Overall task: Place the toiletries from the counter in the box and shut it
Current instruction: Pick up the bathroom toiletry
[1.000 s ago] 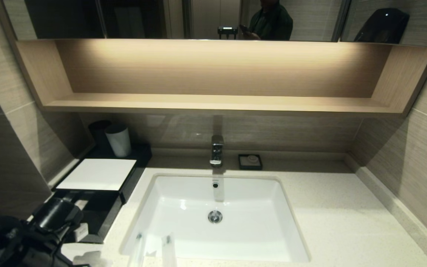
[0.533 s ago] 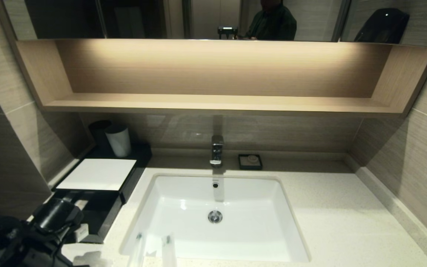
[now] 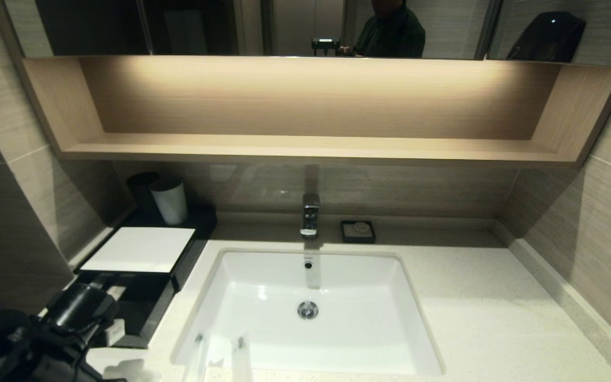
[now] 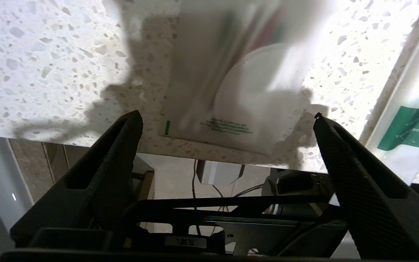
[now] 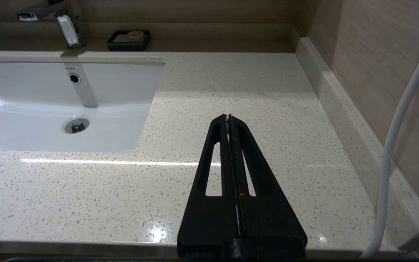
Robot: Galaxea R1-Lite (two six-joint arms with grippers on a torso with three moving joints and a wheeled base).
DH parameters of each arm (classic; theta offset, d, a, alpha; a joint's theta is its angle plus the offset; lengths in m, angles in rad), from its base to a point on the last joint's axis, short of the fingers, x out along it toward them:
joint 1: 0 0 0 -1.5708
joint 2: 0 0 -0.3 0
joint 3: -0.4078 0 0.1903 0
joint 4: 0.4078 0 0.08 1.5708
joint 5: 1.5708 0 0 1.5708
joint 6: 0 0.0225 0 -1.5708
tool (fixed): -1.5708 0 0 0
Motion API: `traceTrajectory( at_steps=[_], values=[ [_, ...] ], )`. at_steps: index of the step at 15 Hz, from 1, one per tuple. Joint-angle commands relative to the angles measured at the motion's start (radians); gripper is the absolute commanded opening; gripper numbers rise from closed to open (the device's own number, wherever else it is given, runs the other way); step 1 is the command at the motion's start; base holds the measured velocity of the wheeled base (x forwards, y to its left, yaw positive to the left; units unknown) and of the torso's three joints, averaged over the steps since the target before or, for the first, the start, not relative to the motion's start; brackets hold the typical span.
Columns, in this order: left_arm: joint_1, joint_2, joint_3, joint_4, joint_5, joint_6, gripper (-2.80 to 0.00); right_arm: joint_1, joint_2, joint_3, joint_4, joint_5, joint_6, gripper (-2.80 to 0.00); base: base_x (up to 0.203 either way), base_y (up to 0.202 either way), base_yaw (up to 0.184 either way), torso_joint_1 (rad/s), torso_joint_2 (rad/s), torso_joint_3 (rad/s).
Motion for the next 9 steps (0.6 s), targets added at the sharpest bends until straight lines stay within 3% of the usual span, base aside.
traceTrajectory(
  at_steps=[1, 9],
  values=[
    [0.0, -0.007, 0.004, 0.001, 0.007, -0.001, 0.0, 0.001, 0.0, 0.0, 0.0, 0.0, 0.0, -2.8, 0.0, 0.0, 0.0, 0.0, 0.0, 0.0],
    [0.001, -0.021, 0.034, 0.001, 0.019, 0.001, 0.0, 0.0, 0.0, 0.0, 0.0, 0.0, 0.0, -2.8, 0.0, 0.0, 0.0, 0.0, 0.0, 0.0]
  ],
)
